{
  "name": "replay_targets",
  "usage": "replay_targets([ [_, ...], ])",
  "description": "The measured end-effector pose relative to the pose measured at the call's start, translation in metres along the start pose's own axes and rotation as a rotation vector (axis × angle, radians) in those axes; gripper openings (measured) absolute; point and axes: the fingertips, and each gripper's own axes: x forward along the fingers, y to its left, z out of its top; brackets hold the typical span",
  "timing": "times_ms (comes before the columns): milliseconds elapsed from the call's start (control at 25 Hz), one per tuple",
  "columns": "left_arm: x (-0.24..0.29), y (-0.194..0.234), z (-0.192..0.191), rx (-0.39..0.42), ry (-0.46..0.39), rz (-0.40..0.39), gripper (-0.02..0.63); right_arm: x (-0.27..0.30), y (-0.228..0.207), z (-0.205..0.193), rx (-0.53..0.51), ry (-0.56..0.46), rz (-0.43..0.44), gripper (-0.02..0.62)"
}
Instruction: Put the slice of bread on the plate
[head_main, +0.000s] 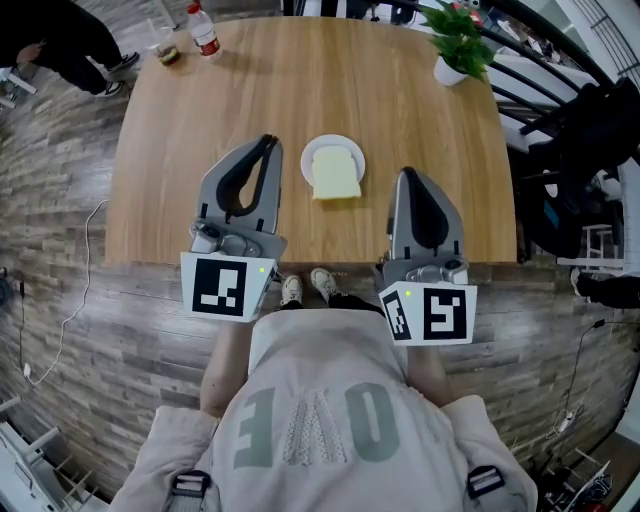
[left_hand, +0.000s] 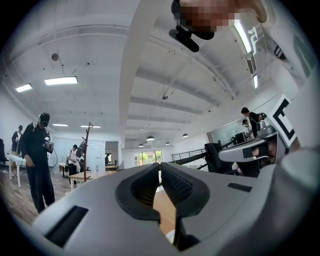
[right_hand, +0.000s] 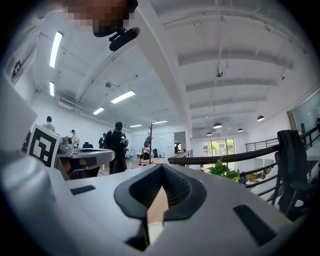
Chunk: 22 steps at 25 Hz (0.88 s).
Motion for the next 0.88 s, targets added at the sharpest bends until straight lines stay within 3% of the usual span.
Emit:
replay_targets([
  [320,0.0,-0.009,0.011,0.022,-0.032,-0.027,0.019,-0.009,-0.004,-0.005,0.03,0.002,0.007,0.015],
  [880,0.01,-0.022,0.013,0.041,-0.022,-0.046,0.02,-0.01,-0.007,-0.012,-0.014,0.024,0.016,0.015],
])
